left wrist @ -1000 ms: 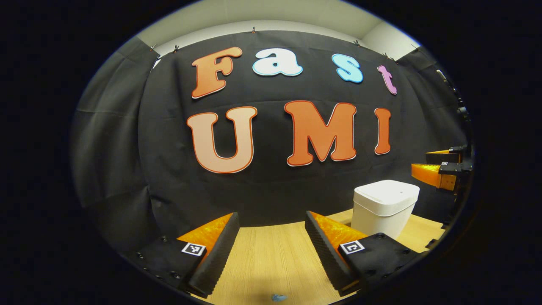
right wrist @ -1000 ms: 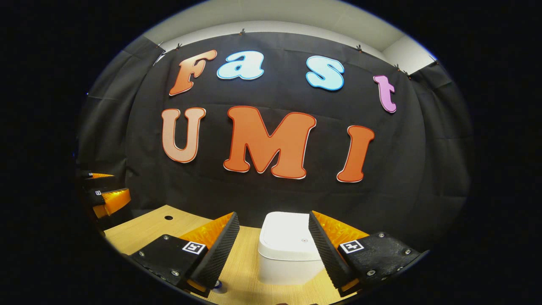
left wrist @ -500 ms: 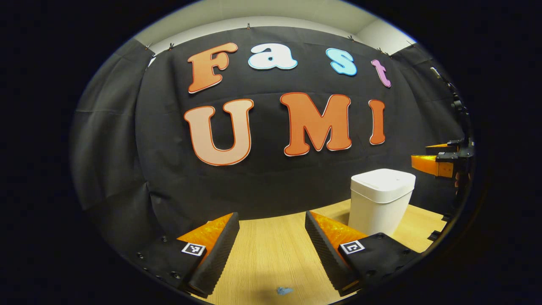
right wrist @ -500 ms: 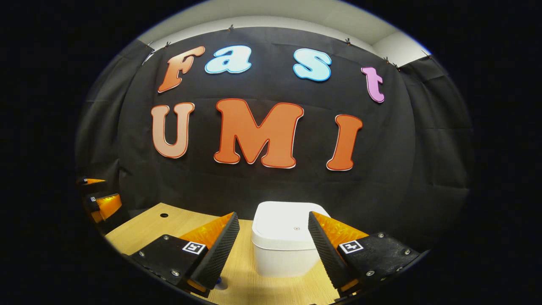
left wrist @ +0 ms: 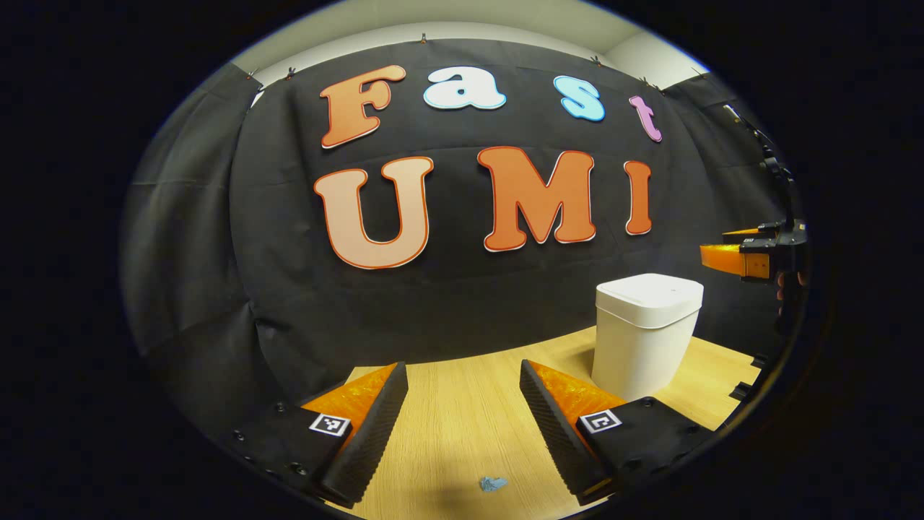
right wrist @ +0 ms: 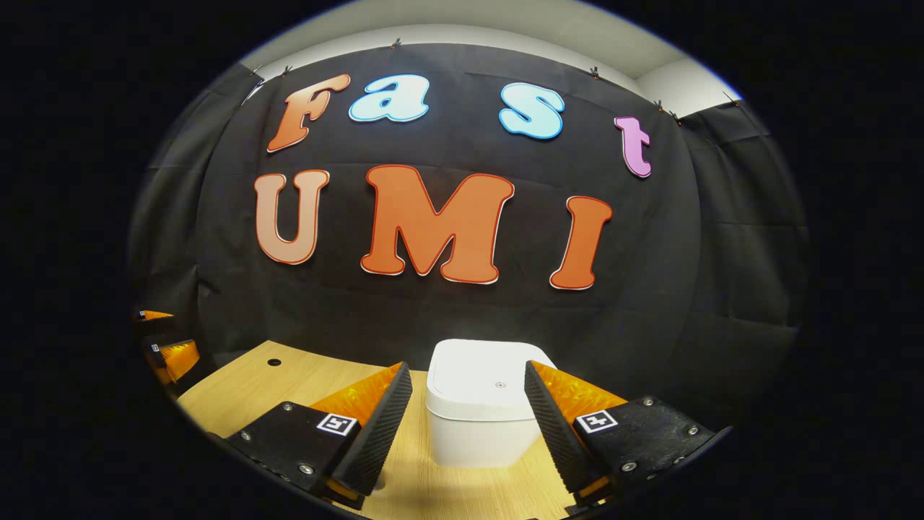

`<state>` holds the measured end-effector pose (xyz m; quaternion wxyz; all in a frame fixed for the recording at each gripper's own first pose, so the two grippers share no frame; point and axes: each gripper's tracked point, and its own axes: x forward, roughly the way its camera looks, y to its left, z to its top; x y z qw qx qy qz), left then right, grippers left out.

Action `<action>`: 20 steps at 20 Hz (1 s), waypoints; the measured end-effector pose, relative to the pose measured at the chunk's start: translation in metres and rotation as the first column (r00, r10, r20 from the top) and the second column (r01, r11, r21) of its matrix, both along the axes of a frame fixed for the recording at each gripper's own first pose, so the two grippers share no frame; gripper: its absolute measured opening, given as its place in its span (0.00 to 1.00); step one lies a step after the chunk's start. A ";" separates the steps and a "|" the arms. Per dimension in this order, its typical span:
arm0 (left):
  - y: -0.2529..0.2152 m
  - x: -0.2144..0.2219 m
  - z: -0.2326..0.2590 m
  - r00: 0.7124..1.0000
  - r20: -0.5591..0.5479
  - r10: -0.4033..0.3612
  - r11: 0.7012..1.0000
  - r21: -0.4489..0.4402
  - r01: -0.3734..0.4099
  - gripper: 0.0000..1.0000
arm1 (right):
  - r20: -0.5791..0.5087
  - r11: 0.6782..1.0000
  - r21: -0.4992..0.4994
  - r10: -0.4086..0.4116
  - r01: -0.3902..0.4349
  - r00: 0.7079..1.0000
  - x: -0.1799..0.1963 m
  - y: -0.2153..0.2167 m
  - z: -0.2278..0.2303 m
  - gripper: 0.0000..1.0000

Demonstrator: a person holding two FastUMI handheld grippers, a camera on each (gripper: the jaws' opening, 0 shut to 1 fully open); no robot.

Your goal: Press the lid of the desktop garbage bin to open it, pick up the crumpled paper on the desktop and throw it into the bin, then pick up the pop can on the desktop and drop it into the bin, and finally close the garbage bin lid.

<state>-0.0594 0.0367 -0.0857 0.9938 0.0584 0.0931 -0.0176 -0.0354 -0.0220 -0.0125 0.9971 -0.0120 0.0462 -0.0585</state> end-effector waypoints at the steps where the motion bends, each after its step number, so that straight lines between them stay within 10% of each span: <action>1: 0.000 0.001 -0.001 1.000 0.002 0.010 1.000 0.003 -0.010 0.99 | -0.003 1.000 -0.002 0.005 -0.005 1.000 0.003 -0.002 0.001 0.91; 20: 0.000 0.001 -0.024 0.980 -0.052 0.193 0.981 0.029 -0.192 0.96 | -0.156 0.992 0.097 0.095 -0.081 0.983 0.089 -0.043 -0.017 0.02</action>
